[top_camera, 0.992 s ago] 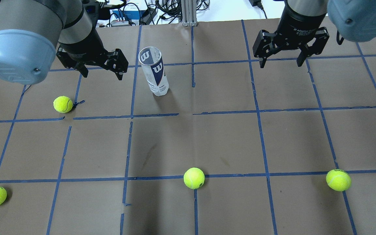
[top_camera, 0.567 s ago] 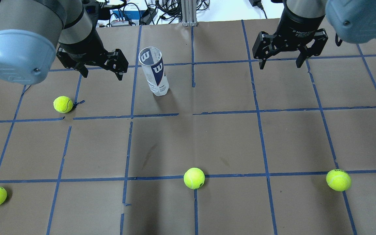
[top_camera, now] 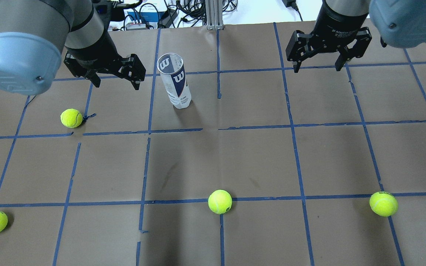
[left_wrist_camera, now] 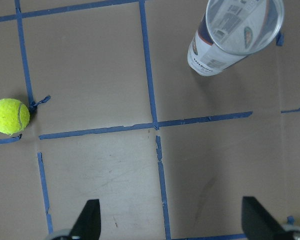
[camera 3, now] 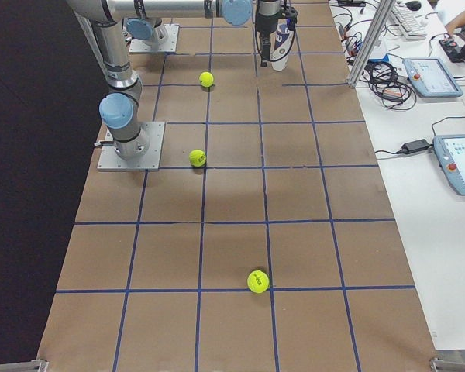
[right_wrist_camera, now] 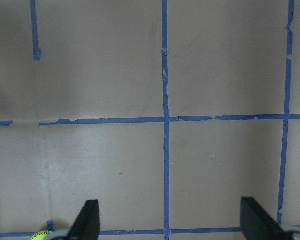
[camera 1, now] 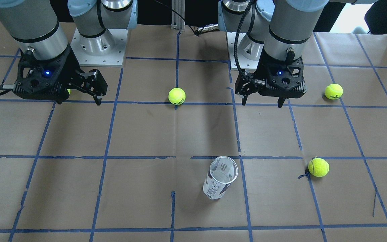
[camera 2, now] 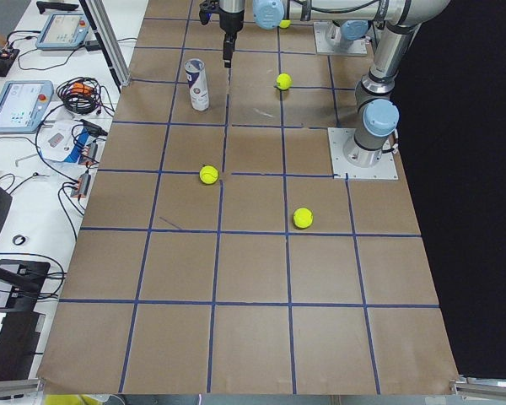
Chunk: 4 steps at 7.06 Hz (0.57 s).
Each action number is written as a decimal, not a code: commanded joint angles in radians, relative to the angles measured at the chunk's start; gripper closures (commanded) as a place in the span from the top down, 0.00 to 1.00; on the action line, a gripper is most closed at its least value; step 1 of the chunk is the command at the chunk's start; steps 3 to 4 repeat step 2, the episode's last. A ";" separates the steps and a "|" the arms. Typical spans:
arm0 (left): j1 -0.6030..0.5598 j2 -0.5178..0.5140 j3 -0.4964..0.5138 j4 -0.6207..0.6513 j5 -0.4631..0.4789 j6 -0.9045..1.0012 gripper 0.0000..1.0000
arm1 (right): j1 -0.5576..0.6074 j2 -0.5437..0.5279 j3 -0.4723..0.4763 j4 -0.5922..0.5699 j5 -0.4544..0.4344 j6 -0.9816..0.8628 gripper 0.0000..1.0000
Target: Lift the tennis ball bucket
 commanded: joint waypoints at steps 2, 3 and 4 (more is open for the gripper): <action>0.003 0.010 -0.001 -0.004 -0.004 -0.062 1.00 | 0.000 0.001 0.002 -0.001 -0.001 0.003 1.00; 0.003 0.010 -0.001 -0.004 -0.004 -0.062 1.00 | 0.000 0.001 0.002 -0.001 -0.001 0.003 1.00; 0.003 0.010 -0.001 -0.004 -0.004 -0.062 1.00 | 0.000 0.001 0.002 -0.001 -0.001 0.003 1.00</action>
